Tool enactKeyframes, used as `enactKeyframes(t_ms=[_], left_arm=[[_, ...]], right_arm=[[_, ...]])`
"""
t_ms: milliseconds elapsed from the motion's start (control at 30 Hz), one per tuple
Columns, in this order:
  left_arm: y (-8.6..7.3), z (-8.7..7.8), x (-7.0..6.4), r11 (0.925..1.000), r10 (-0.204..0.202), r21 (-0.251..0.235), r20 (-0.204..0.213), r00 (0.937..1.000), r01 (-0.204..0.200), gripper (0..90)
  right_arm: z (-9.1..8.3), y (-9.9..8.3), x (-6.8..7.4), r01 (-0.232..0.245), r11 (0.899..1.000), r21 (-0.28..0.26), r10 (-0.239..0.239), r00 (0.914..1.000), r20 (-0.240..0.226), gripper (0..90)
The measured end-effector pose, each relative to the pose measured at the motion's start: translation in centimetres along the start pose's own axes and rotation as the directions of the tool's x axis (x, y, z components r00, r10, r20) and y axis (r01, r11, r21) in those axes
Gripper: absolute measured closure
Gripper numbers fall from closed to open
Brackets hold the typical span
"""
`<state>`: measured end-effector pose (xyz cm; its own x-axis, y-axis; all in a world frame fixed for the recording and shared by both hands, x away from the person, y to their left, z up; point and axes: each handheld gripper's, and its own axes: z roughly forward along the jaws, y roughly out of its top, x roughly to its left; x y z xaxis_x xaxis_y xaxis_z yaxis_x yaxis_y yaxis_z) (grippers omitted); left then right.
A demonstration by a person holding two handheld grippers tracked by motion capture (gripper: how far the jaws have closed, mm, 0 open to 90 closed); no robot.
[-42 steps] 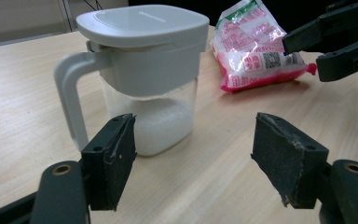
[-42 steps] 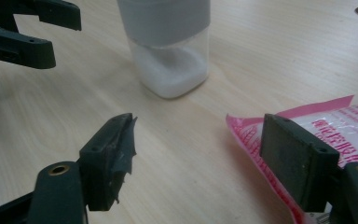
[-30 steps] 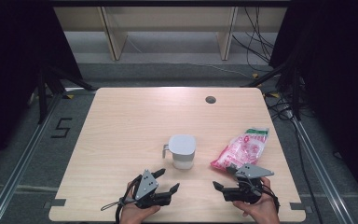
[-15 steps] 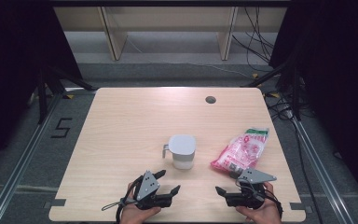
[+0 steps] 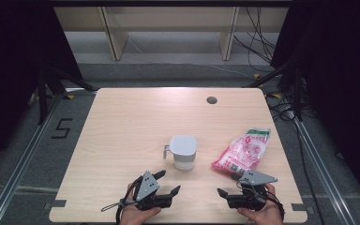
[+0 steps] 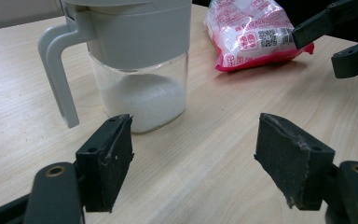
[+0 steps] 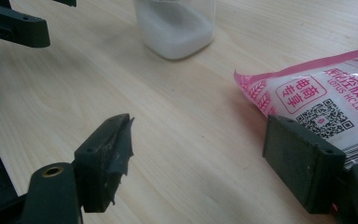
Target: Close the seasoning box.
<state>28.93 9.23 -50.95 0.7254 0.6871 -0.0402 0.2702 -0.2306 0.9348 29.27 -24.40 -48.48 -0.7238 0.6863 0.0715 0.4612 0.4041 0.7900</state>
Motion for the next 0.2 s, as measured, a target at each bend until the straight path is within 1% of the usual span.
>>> enactKeyframes(t_ms=[33, 67, 100, 133, 167, 200], left_arm=[[0.01, -0.04, 0.03, 0.9999, 0.006, 0.01, -0.006, 1.0, -0.006, 26.6], [-0.01, -0.02, 0.05, 0.9999, 0.006, 0.011, -0.007, 1.0, -0.006, 26.6], [-0.05, 0.01, 0.07, 0.9999, 0.005, 0.01, -0.006, 1.0, -0.005, 26.5], [-0.09, 0.03, 0.08, 0.9999, 0.002, 0.011, -0.007, 1.0, -0.002, 26.4], [-0.08, 0.11, 0.27, 0.9999, 0.015, 0.008, 0.008, 0.9999, -0.015, 26.4], [-0.08, 0.11, 0.27, 0.9999, 0.015, 0.008, 0.008, 0.9999, -0.015, 26.3]], right_arm=[[0.0, 0.0, 0.0, -0.002, 1.0, 0.001, 0.002, 1.0, -0.001, 25.0], [0.04, 0.0, 0.01, 0.007, 1.0, -0.001, -0.007, 1.0, -0.002, 25.0], [0.03, -0.03, 0.06, 0.004, 1.0, -0.008, -0.004, 0.9999, 0.01, 25.0], [0.0, -0.03, 0.06, 0.004, 1.0, -0.005, -0.004, 0.9999, 0.011, 24.9], [0.01, -0.03, 0.05, 0.005, 1.0, -0.005, -0.005, 0.9999, 0.012, 25.0], [0.02, -0.04, 0.03, 0.006, 1.0, -0.003, -0.006, 0.9999, 0.013, 25.0]])
